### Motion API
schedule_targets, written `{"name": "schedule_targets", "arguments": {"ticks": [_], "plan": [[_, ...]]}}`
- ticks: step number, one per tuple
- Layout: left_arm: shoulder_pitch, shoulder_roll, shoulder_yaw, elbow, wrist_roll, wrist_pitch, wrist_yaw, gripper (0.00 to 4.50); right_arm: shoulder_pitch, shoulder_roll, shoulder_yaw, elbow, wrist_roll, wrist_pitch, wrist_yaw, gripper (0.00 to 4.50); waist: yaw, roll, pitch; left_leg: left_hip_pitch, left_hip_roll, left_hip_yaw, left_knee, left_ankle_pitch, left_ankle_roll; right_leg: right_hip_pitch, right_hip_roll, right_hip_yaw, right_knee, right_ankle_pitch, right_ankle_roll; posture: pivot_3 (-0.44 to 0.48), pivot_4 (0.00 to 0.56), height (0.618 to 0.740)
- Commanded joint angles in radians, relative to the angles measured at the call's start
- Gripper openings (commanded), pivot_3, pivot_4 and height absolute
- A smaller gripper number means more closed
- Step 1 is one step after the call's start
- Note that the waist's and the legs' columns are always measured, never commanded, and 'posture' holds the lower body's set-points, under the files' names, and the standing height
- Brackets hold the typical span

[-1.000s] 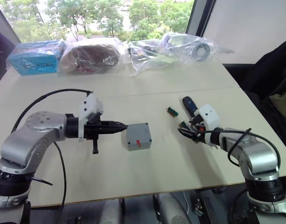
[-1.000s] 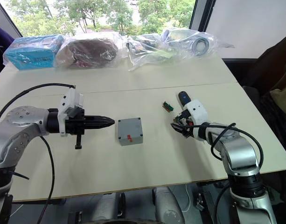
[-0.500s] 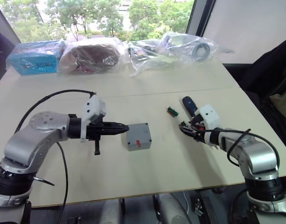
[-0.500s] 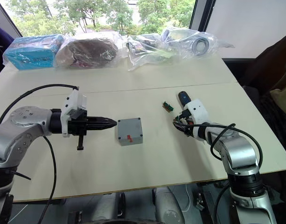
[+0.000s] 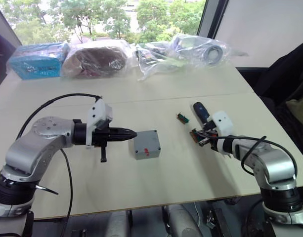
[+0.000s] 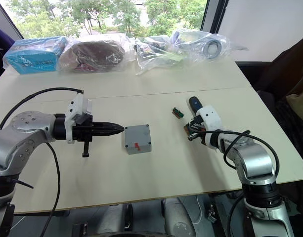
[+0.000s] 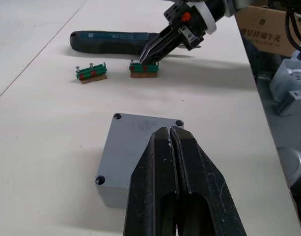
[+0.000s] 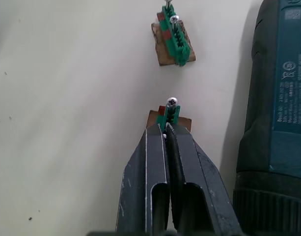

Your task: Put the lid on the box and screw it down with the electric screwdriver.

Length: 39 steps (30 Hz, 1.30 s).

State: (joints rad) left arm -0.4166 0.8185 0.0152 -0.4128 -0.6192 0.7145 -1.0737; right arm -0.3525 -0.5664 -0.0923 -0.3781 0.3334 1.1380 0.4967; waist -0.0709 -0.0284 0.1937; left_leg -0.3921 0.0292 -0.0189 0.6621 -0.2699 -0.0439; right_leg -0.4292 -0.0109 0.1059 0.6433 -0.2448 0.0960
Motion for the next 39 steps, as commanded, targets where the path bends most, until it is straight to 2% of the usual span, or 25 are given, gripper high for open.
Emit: {"name": "schedule_targets", "arguments": {"ticks": [1,4,10,16,19,24,30,39], "plan": [[0.019,0.023,0.032,-0.028,-0.008,-0.012,0.004,0.00,-0.081,-0.017,-0.080,-0.070,0.055,0.026,0.003,0.07,-0.001,0.001,0.001,0.000,0.000,0.000,0.000,0.000,0.000,0.000,0.000,0.000,0.000,0.000,0.000,0.000,0.150,0.740],[0.036,0.033,0.042,-0.028,-0.009,-0.017,0.003,0.00,-0.132,-0.010,-0.090,-0.097,0.093,0.085,-0.004,0.07,0.000,0.002,0.002,0.000,0.000,0.000,0.000,0.000,0.000,0.000,0.000,0.000,0.000,0.000,0.000,0.000,0.150,0.740],[0.057,0.055,0.052,-0.011,-0.002,-0.034,-0.001,0.00,-0.259,0.049,0.001,-0.160,0.192,0.177,0.016,0.07,-0.001,0.002,0.002,0.000,0.001,0.000,-0.002,0.000,0.000,-0.002,0.000,0.000,0.000,0.000,0.000,0.000,0.150,0.740],[0.076,0.066,0.054,0.009,0.013,-0.055,0.003,0.00,-0.316,0.122,0.156,-0.106,0.176,0.114,-0.003,0.07,-0.001,0.002,0.002,-0.002,0.001,0.000,-0.002,0.000,0.000,-0.002,0.000,0.000,-0.003,0.000,0.000,0.000,0.150,0.740],[0.079,0.062,0.057,0.003,0.006,-0.052,0.013,0.00,-0.317,0.120,0.237,-0.058,0.147,0.061,0.011,0.07,-0.001,0.002,0.002,-0.002,0.001,0.000,-0.003,0.000,0.000,-0.002,0.000,0.000,-0.004,0.000,0.000,0.000,0.150,0.740],[0.093,0.061,0.059,-0.007,0.007,-0.055,0.023,0.00,-0.333,0.114,0.272,-0.018,0.144,0.038,0.026,0.07,0.001,0.002,0.002,-0.006,0.001,0.000,-0.004,0.000,0.000,-0.004,0.000,-0.001,-0.007,0.003,-0.004,0.000,0.150,0.740],[0.096,0.061,0.056,-0.011,0.005,-0.056,0.030,0.00,-0.331,0.109,0.300,-0.013,0.141,0.026,0.045,0.07,0.000,0.002,0.002,-0.015,0.001,-0.001,-0.004,0.000,0.000,-0.013,0.000,-0.002,-0.007,0.006,-0.001,0.000,0.150,0.740],[0.095,0.057,0.048,-0.016,0.004,-0.058,0.033,0.00,-0.340,0.090,0.258,-0.043,0.163,0.040,0.058,0.07,0.001,0.002,0.002,-0.016,0.001,-0.001,-0.004,0.000,0.000,-0.013,0.000,-0.002,-0.007,0.006,-0.001,0.000,0.150,0.740]]}}
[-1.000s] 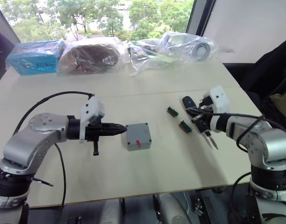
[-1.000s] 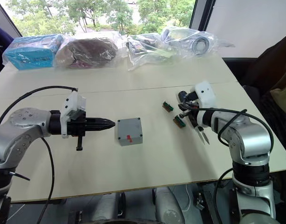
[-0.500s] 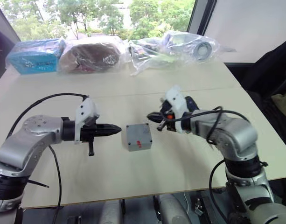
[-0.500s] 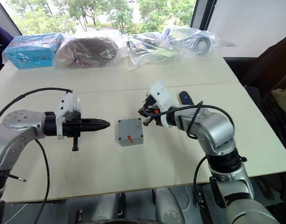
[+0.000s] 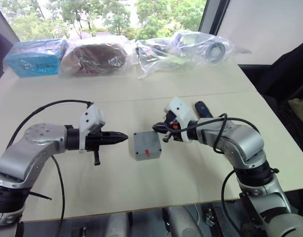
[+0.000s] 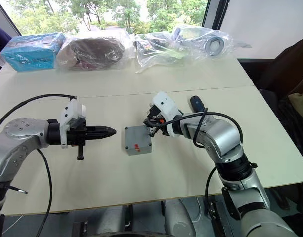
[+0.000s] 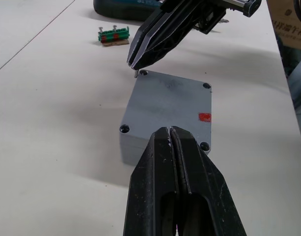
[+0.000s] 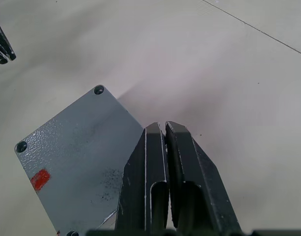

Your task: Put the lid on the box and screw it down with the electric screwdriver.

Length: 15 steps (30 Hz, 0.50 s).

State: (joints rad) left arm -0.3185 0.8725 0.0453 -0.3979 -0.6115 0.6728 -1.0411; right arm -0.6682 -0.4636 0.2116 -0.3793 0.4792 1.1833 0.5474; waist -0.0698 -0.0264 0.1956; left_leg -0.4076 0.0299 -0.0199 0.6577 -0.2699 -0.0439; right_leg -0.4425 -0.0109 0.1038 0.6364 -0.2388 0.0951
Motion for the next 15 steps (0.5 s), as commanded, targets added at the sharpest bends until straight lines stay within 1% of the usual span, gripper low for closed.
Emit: {"name": "schedule_targets", "arguments": {"ticks": [1,7,15], "plan": [[-0.003,0.003,0.017,-0.031,-0.004,-0.018,0.000,0.00,-0.027,-0.016,-0.050,-0.046,0.020,-0.002,0.008,0.07,0.000,0.000,0.000,0.000,0.000,0.000,0.000,0.000,0.000,0.000,0.000,0.000,0.000,0.000,0.000,0.000,0.150,0.740],[-0.011,-0.002,0.008,-0.026,0.000,-0.022,-0.002,0.00,-0.030,-0.036,-0.052,-0.067,0.032,0.009,0.013,0.07,0.000,0.000,0.000,0.000,0.000,0.000,0.000,0.000,0.000,0.000,0.000,0.000,0.000,0.000,0.000,0.000,0.150,0.740],[-0.016,-0.005,0.004,-0.024,0.002,-0.024,-0.001,0.00,-0.016,-0.038,-0.018,-0.079,0.031,0.009,0.023,0.07,0.000,0.000,0.000,0.000,0.000,0.000,0.000,0.000,0.000,0.000,0.000,0.000,0.000,0.000,0.000,0.000,0.150,0.740]]}}
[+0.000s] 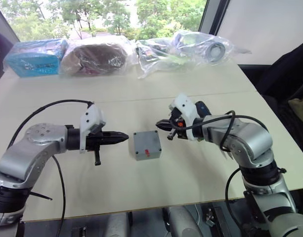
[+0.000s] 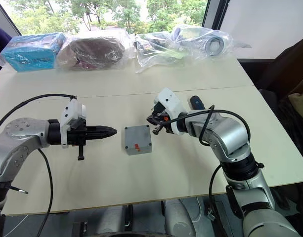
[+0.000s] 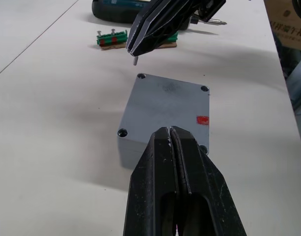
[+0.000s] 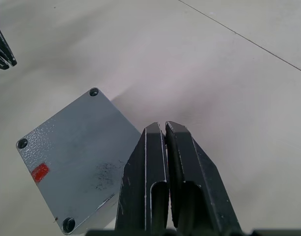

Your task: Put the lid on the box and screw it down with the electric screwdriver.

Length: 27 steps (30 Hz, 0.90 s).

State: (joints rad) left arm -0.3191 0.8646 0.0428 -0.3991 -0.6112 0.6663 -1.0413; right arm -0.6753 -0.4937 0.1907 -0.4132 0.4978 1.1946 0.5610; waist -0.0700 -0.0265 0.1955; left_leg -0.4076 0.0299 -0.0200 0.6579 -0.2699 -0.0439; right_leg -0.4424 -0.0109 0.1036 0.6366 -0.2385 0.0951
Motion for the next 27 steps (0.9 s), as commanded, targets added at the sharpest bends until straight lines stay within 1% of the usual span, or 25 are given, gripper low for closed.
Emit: {"name": "schedule_targets", "arguments": {"ticks": [1,14,27], "plan": [[-0.016,0.002,0.007,-0.024,0.002,-0.017,0.000,0.00,-0.008,-0.008,0.006,-0.044,0.011,-0.004,0.010,0.07,0.000,0.000,0.000,0.000,0.000,0.000,0.000,0.000,0.000,0.000,0.000,0.000,0.000,0.000,0.000,0.000,0.150,0.740],[-0.013,0.001,0.009,-0.030,-0.002,-0.013,0.006,0.00,0.005,-0.022,0.030,-0.018,-0.011,-0.032,0.025,0.07,0.000,0.000,0.000,0.000,0.000,0.000,0.002,0.000,0.000,0.000,0.000,0.000,0.002,0.000,0.000,0.000,0.150,0.740],[-0.014,-0.002,0.008,-0.035,-0.002,-0.011,0.010,0.00,0.002,-0.029,0.046,0.022,-0.037,-0.075,0.039,0.07,0.000,0.000,0.000,0.002,0.000,0.000,0.006,0.000,0.000,0.000,0.000,0.000,0.010,0.000,0.000,0.000,0.150,0.740]]}}
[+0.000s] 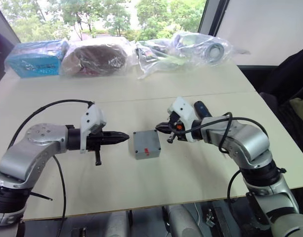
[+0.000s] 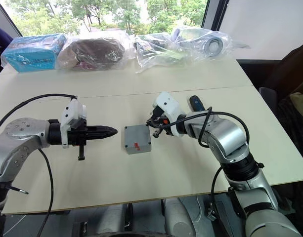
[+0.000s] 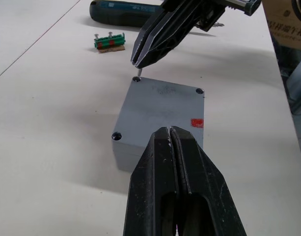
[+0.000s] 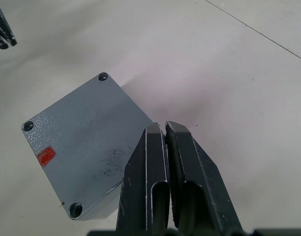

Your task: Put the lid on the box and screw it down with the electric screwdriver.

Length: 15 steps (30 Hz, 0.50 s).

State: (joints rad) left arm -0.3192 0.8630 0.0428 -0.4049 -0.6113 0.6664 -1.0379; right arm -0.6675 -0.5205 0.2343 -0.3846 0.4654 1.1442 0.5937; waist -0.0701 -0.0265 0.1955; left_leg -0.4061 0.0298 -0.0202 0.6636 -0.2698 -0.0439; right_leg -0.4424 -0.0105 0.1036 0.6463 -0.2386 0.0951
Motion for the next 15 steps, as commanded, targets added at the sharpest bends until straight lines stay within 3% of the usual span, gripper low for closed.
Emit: {"name": "schedule_targets", "arguments": {"ticks": [1,15], "plan": [[-0.014,0.000,0.008,-0.030,-0.002,-0.011,0.007,0.00,-0.007,-0.001,0.003,-0.006,-0.006,-0.025,0.008,0.07,0.000,0.000,0.000,0.000,0.000,0.000,0.000,0.000,0.000,0.000,0.000,0.000,0.000,0.000,0.000,0.000,0.150,0.740],[-0.006,0.001,0.010,-0.042,-0.010,-0.002,0.015,0.00,-0.038,0.031,0.011,0.015,-0.016,-0.034,0.019,0.07,0.000,0.000,0.000,0.000,0.000,0.000,0.000,0.000,0.000,0.000,0.000,0.000,0.001,0.000,0.000,0.000,0.150,0.740]]}}
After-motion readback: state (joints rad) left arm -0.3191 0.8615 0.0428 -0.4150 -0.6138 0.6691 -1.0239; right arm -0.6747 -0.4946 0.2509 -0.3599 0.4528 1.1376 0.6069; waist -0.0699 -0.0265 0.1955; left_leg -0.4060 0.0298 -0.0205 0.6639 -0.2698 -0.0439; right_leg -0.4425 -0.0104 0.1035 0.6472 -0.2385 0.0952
